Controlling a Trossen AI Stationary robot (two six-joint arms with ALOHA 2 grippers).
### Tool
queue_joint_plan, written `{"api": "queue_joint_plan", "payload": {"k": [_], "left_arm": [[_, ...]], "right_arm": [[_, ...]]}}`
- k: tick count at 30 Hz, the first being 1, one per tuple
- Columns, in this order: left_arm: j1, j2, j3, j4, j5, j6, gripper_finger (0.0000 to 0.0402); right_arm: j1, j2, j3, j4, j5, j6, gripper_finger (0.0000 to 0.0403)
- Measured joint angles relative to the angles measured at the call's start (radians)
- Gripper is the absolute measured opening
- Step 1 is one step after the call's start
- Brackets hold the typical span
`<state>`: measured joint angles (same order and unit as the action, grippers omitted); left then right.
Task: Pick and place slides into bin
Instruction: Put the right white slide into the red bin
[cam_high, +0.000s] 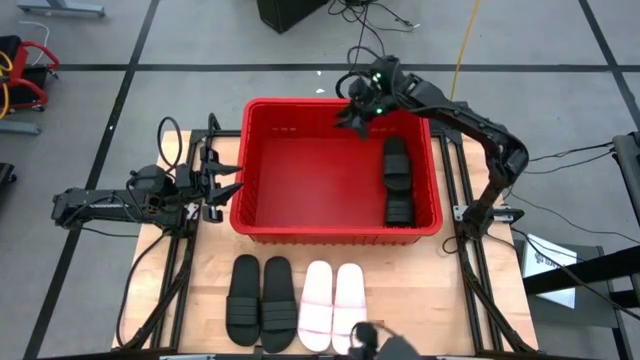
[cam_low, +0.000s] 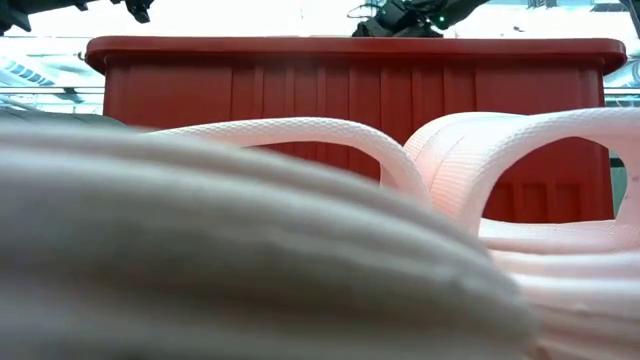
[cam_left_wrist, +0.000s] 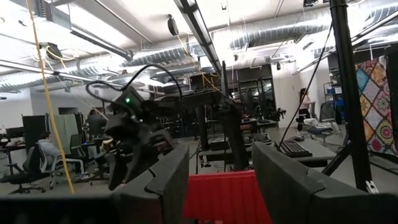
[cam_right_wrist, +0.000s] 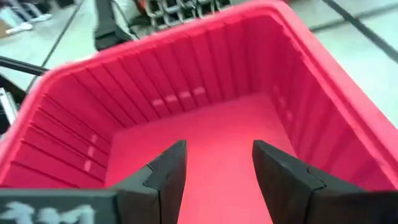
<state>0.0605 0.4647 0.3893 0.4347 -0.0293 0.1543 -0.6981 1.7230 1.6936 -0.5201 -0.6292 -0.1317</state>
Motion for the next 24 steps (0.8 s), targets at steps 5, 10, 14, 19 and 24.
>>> {"api": "queue_joint_plan", "payload": {"k": [5, 10, 14, 19, 24], "left_arm": [[0.000, 0.000, 0.000, 0.000, 0.000, -0.006, 0.0184], [0.000, 0.000, 0.000, 0.007, 0.000, -0.031, 0.0184], [0.000, 0.000, 0.000, 0.009, 0.001, -0.032, 0.0184], [0.000, 0.000, 0.000, 0.009, 0.001, -0.070, 0.0184], [0.000, 0.000, 0.000, -0.011, 0.002, -0.159, 0.0184]], "right_arm": [[0.085, 0.006, -0.001, 0.107, 0.000, 0.027, 0.0174], [0.163, 0.005, -0.001, 0.239, 0.000, 0.019, 0.0174], [0.218, 0.005, -0.001, 0.285, 0.002, 0.075, 0.0169], [0.291, 0.005, -0.001, 0.270, 0.005, 0.094, 0.0167], [0.372, 0.005, -0.001, 0.242, 0.099, 0.120, 0.0167]]}}
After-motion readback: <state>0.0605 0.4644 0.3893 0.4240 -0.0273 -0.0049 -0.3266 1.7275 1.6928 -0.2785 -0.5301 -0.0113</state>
